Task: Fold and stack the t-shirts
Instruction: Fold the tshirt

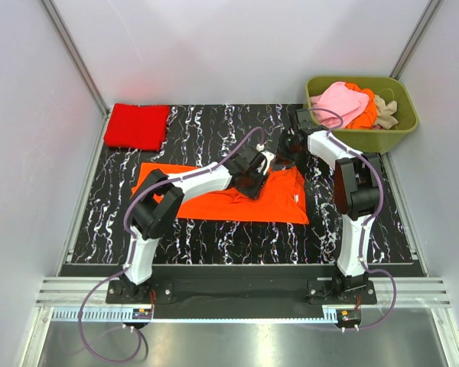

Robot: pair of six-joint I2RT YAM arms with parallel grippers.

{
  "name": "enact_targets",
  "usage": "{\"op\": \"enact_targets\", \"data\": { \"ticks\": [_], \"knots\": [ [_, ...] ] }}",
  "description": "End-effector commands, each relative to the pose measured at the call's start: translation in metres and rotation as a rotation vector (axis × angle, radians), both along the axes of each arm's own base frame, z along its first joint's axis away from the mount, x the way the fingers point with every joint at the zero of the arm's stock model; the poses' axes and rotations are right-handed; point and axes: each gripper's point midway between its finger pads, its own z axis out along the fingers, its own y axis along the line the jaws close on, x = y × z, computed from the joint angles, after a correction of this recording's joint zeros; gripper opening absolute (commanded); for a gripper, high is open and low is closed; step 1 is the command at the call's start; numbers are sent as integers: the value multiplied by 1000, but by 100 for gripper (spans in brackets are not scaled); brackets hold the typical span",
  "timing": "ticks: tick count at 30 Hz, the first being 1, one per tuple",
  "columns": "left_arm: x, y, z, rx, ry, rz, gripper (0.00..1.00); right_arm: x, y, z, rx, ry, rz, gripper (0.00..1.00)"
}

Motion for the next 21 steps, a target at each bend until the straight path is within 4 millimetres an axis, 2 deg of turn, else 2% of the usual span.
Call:
{"op": "enact_targets", "data": {
  "ticks": [1, 8, 11, 12, 21],
  "knots": [
    [15, -10, 15, -24, -56, -3, 38, 0, 8, 3, 28, 1, 6, 35],
    [14, -10, 15, -23, -57, -15, 24, -6, 6, -9, 8, 28, -5, 34],
    [14, -12, 17, -30, -60, -21, 9, -8, 6, -14, 5, 39, -1, 34],
    [15, -13, 16, -29, -60, -22, 0, -8, 6, -16, 5, 43, -3, 34],
    [20, -12, 34, -33, -94, -12, 0, -6, 12, -21, 12, 50, 14, 34]
  ]
}}
